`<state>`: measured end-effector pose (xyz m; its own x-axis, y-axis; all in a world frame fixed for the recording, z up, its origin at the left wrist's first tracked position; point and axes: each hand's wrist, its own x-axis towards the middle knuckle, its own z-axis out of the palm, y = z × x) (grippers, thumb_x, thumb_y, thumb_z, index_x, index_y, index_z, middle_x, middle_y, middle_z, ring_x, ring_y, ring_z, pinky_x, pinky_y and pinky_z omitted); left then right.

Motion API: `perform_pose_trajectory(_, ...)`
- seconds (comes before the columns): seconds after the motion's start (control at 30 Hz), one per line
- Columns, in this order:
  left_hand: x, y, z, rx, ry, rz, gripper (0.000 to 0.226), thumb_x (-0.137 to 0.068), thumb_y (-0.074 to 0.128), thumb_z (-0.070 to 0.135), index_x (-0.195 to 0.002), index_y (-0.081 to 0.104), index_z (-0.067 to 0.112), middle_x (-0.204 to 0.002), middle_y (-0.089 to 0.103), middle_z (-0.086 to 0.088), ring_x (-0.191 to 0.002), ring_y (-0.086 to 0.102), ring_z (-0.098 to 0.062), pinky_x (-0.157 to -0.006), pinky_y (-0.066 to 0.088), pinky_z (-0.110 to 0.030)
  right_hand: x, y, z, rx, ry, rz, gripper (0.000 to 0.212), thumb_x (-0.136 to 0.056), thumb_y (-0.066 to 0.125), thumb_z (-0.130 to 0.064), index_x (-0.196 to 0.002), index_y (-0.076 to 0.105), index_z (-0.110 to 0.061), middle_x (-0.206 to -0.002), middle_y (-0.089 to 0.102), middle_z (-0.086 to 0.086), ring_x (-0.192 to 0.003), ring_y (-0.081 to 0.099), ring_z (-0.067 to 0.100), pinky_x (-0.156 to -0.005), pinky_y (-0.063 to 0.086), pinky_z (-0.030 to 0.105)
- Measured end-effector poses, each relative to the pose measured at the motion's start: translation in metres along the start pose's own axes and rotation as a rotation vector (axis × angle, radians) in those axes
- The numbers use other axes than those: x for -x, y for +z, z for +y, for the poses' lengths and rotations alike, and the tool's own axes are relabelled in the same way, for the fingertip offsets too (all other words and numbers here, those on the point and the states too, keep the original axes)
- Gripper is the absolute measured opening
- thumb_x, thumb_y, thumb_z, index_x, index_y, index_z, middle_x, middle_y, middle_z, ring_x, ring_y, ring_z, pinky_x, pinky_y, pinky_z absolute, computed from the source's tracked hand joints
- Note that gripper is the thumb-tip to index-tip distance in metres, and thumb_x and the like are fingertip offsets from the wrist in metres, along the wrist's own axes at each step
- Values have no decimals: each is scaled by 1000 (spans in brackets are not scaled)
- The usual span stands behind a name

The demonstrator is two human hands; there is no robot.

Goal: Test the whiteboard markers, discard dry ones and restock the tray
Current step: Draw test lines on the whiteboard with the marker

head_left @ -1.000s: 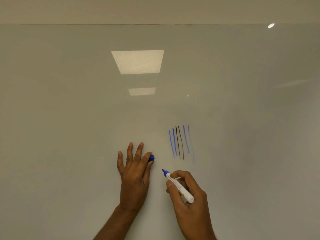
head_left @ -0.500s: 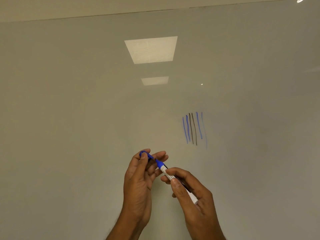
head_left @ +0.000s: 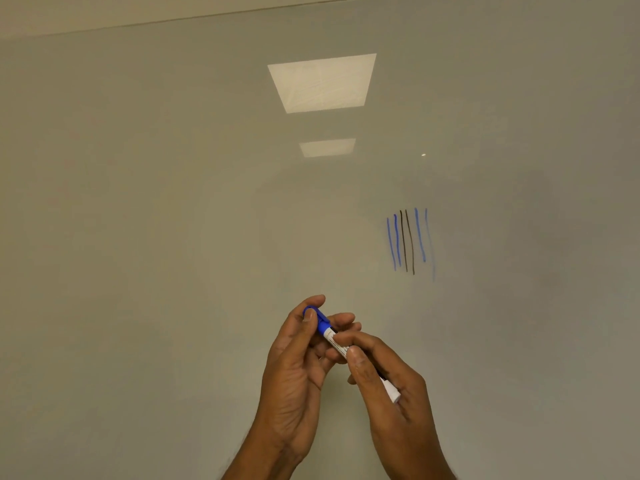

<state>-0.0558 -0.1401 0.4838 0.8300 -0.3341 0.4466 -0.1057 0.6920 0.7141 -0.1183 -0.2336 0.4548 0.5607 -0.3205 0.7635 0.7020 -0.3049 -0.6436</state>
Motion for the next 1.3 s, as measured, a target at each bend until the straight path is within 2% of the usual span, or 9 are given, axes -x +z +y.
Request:
perform_pose_trajectory(0.2, 8, -9, -7, 86, -5, 50, 32, -95, 56, 24, -121, 64, 7, -102, 72, -26, -102, 72, -37, -103, 48, -56, 11, 8, 6, -22, 18, 24, 27, -91, 52, -30, -108, 72, -22, -107, 72, -13, -104, 66, 6, -82, 52, 16)
perform_pose_trajectory(0.37, 14, -19, -11, 121, -4, 82, 29, -90, 60, 23, -115, 67, 10, -102, 70, -27, -103, 71, -37, -106, 46, -56, 17, 17, 13, -63, 31, 4, 27, -95, 51, -25, -109, 72, -16, -115, 71, -6, -115, 62, 10, -94, 50, 19)
perform_pose_trajectory(0.53, 15, -37, -9, 66, -26, 60, 31, -98, 55, 20, -124, 63, 7, -101, 72, -24, -96, 73, -32, -87, 61, -44, 24, 25, 21, -68, 66, 8, 23, -94, 54, -24, -112, 67, -17, -109, 71, -13, -108, 66, 11, -88, 52, 18)
perform_pose_trajectory(0.7, 23, -60, -15, -149, 1, 102, 31, -105, 45, 22, -128, 61, 10, -110, 74, -23, -107, 73, -35, -93, 58, -46, 35, 25, 34, 9, 141, 26, 22, -84, 65, -35, -102, 71, -24, -87, 73, -8, -82, 70, 17, -71, 58, 24)
perform_pose_trajectory(0.9, 41, -100, -34, -456, 47, 149, 34, -106, 40, 30, -125, 65, 17, -107, 78, -9, -105, 74, -26, -98, 52, -38, 60, 33, 72, 251, 236, -64, 37, -80, 64, -49, -108, 72, -26, -86, 71, -13, -77, 67, 7, -65, 54, 16)
perform_pose_trajectory(0.97, 47, -115, -42, -575, 57, 180, 36, -100, 43, 39, -122, 66, 24, -106, 79, 1, -107, 73, -19, -99, 51, -29, 69, 40, 84, 316, 230, -90, 32, -83, 64, -50, -106, 71, -29, -85, 70, -17, -77, 66, 6, -66, 55, 17)
perform_pose_trajectory(1.07, 59, -138, -52, -693, 98, 217, 29, -104, 43, 32, -120, 67, 27, -108, 77, 13, -110, 69, -5, -86, 48, -6, 83, 50, 96, 375, 195, -145, 20, -90, 63, -44, -103, 70, -31, -80, 66, -18, -74, 63, 8, -60, 49, 15)
perform_pose_trajectory(1.17, 73, -166, -58, -852, 129, 270, 30, -105, 44, 38, -125, 66, 33, -124, 69, 23, -124, 57, 5, -101, 44, -7, 98, 62, 108, 431, 169, -201, 18, -93, 61, -43, -104, 69, -31, -82, 65, -18, -77, 63, 9, -63, 52, 17)
perform_pose_trajectory(1.3, 94, -212, -68, -1186, 191, 263, 48, -102, 37, 53, -144, 52, 34, -156, 40, 22, -150, 23, 5, -118, 14, -16, 126, 80, 129, 491, 131, -241, 21, -94, 59, -42, -104, 69, -27, -88, 66, -17, -79, 60, 5, -69, 47, 11)
